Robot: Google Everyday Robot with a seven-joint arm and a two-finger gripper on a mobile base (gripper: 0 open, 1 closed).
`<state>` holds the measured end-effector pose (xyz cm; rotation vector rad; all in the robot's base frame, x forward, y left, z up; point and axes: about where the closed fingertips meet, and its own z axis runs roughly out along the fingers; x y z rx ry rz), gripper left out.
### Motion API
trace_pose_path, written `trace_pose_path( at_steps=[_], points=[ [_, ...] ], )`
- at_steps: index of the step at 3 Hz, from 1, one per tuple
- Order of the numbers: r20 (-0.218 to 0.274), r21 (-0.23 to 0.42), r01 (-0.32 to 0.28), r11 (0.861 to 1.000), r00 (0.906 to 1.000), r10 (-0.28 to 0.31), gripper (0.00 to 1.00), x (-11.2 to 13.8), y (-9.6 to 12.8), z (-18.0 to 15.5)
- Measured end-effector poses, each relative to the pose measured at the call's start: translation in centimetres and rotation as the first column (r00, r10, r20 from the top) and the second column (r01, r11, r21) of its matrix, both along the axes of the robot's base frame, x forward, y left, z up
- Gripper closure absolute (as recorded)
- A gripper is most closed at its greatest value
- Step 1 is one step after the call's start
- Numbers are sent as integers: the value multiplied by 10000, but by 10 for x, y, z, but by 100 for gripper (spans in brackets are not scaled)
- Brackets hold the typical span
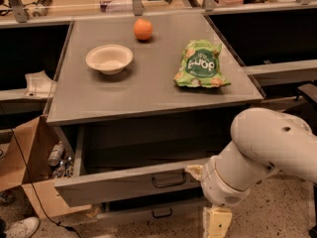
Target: Open top drawer
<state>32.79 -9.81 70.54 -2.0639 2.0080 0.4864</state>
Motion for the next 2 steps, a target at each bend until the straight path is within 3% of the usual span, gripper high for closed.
trace_pose_path(
  at_steps=[1,2],
  points=[
    [65,3,3,10000,10000,-3,0,1,0,2],
    [-400,471,-212,9987,9989,231,0,-4,21,-21]
  ],
)
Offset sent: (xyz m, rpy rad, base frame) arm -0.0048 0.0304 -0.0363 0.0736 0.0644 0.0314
